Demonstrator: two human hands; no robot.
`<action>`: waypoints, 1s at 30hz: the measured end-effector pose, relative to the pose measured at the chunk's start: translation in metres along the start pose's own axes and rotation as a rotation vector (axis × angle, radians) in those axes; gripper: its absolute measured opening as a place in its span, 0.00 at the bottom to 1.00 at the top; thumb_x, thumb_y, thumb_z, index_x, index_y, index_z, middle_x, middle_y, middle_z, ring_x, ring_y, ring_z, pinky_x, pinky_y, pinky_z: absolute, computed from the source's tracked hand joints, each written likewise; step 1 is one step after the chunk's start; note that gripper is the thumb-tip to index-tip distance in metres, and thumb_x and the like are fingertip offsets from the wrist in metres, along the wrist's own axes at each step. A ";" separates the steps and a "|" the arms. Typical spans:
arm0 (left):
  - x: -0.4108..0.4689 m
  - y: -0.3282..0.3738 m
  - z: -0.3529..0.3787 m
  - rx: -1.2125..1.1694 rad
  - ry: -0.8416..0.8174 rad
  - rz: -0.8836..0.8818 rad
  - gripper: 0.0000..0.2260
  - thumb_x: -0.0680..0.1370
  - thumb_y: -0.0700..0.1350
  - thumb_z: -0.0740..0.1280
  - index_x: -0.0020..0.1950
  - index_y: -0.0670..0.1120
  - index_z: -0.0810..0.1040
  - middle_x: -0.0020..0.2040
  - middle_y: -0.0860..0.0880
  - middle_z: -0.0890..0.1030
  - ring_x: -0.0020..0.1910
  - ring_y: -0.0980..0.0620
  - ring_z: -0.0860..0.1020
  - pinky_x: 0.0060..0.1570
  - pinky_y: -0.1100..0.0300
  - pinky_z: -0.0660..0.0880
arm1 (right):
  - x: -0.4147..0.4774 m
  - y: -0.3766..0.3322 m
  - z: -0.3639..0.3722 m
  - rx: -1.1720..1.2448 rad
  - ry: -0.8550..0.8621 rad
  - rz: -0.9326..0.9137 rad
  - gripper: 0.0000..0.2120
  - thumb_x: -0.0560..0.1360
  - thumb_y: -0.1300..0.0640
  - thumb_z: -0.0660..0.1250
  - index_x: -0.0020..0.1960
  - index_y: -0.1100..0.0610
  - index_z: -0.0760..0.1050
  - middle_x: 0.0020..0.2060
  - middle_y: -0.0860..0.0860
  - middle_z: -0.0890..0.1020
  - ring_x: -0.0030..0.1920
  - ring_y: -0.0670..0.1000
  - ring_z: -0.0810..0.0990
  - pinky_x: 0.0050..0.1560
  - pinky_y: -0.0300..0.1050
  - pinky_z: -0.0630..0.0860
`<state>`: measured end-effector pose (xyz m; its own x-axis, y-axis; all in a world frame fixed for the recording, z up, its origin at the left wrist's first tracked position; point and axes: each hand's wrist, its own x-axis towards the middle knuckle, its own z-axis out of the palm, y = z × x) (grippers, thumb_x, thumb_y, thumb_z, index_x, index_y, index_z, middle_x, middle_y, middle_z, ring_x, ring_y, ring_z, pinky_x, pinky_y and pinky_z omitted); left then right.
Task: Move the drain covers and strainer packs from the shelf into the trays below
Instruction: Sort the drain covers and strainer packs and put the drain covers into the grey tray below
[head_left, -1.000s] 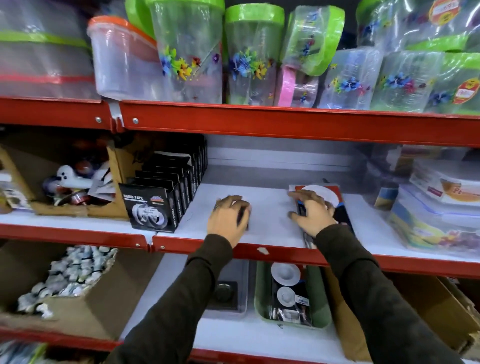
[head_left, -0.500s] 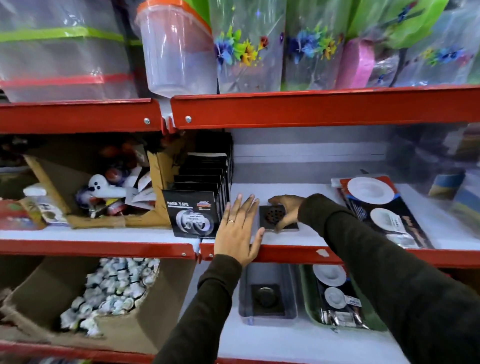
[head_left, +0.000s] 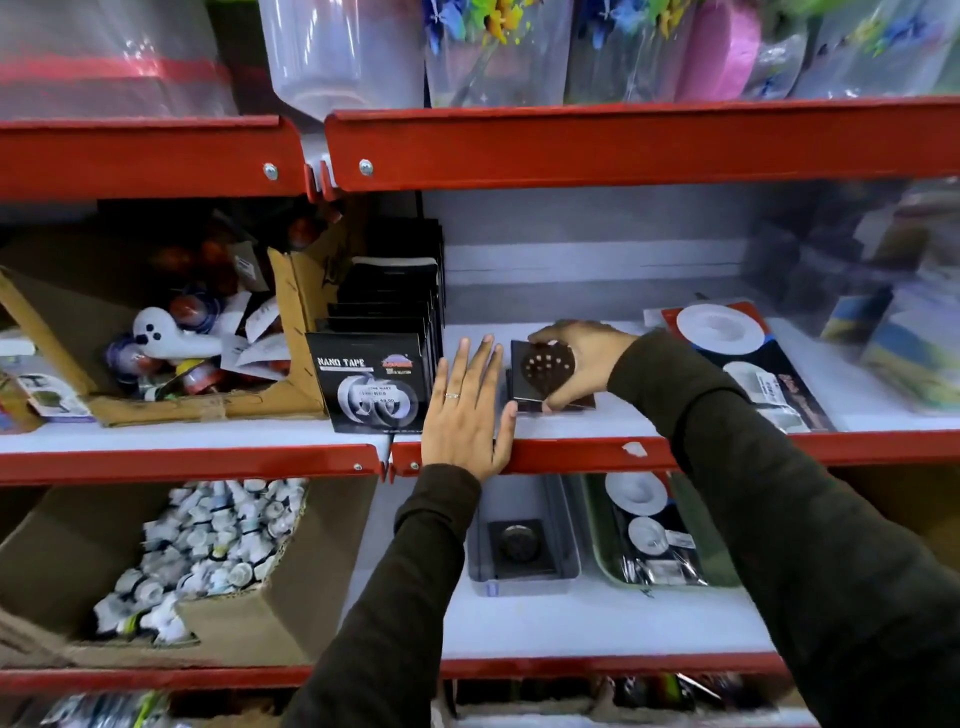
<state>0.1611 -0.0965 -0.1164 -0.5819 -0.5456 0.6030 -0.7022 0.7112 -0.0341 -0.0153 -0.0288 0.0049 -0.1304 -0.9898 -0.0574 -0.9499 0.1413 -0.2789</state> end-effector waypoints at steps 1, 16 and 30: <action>0.000 0.000 0.000 0.000 -0.002 0.007 0.31 0.80 0.57 0.44 0.80 0.43 0.55 0.81 0.45 0.55 0.80 0.45 0.50 0.79 0.47 0.48 | -0.011 -0.003 -0.001 -0.005 0.026 -0.004 0.47 0.57 0.41 0.79 0.72 0.51 0.67 0.66 0.50 0.76 0.65 0.54 0.75 0.68 0.52 0.71; 0.001 0.000 0.001 0.021 0.068 0.007 0.31 0.80 0.58 0.44 0.80 0.43 0.53 0.81 0.45 0.56 0.80 0.44 0.52 0.79 0.50 0.44 | -0.126 -0.008 0.058 0.053 -0.179 -0.046 0.51 0.53 0.41 0.76 0.73 0.46 0.63 0.64 0.43 0.71 0.64 0.45 0.71 0.70 0.41 0.67; 0.004 0.001 0.006 0.033 0.106 0.022 0.30 0.80 0.57 0.46 0.79 0.43 0.57 0.80 0.45 0.58 0.80 0.43 0.54 0.79 0.48 0.47 | 0.038 0.038 0.267 -0.104 -0.402 0.126 0.49 0.62 0.50 0.79 0.76 0.49 0.57 0.72 0.54 0.69 0.69 0.59 0.71 0.70 0.53 0.69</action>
<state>0.1561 -0.1006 -0.1185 -0.5517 -0.4788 0.6829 -0.7041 0.7062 -0.0737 0.0192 -0.0559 -0.2639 -0.1454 -0.8761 -0.4597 -0.9599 0.2374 -0.1490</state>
